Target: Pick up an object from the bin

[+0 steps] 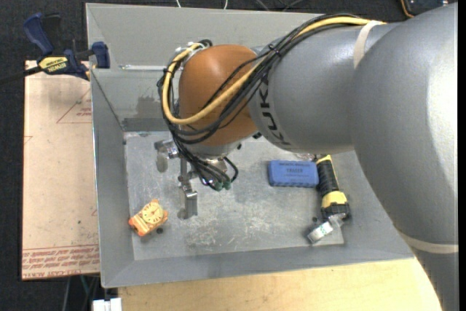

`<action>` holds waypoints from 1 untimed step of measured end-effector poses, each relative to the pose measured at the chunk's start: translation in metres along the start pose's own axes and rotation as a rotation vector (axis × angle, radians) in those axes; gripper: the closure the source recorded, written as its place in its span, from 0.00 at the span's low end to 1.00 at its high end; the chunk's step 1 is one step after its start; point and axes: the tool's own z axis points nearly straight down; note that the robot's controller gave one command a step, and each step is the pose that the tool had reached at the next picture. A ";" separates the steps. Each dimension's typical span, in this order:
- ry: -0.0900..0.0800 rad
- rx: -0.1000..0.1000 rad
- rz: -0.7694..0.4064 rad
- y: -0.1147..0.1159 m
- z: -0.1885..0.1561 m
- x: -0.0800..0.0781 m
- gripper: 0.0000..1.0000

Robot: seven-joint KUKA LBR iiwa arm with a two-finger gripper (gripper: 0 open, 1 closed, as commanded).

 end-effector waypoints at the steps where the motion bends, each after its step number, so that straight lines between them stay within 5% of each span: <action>1: 0.017 -0.010 -0.432 0.059 0.040 0.032 0.00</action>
Offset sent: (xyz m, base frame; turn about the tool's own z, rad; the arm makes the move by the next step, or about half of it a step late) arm -0.0234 0.0420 -0.0693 -0.5170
